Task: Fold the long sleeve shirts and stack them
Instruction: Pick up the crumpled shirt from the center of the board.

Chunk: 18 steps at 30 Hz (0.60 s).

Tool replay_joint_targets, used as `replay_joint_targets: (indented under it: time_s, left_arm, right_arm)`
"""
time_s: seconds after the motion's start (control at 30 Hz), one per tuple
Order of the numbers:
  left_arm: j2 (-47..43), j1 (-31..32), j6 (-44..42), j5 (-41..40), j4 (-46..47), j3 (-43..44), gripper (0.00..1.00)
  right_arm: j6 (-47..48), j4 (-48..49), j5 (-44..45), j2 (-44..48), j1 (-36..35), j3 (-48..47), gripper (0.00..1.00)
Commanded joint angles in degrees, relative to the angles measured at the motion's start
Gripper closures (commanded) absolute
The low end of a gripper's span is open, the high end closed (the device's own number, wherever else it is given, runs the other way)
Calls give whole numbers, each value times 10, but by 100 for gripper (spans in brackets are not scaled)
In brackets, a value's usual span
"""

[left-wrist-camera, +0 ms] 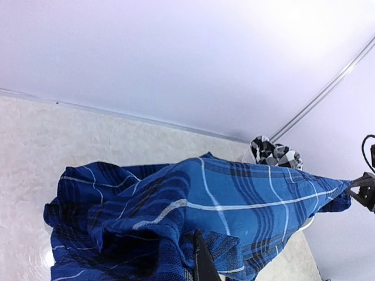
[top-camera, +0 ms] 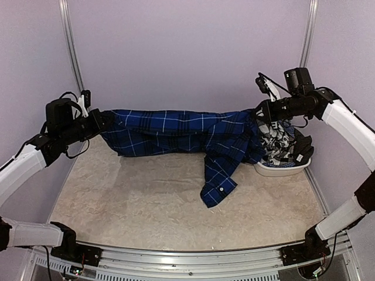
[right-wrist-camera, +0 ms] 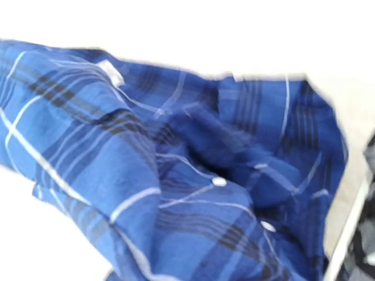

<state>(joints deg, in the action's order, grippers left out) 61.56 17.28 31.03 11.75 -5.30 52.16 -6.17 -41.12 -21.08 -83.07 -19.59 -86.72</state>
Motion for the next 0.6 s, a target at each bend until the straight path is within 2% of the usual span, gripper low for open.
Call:
replay_joint_targets:
  time_s: [0.0, 0.17, 0.4, 0.57]
  left_arm:
    - [-1, -40, -8, 60, -44, 54, 100]
    - [7, -51, -15, 76, -53, 113, 100]
    - [12, -51, 4, 171, -46, 146, 100]
    - [-11, -52, -6, 132, -71, 125, 100]
  right_arm:
    - [18, -11, -49, 33, 0, -58, 100]
    - [21, -42, -61, 30, 0, -110, 100]
    - [10, -50, -141, 17, 0, -133, 100]
    - [-1, -54, -91, 14, 0, -76, 100]
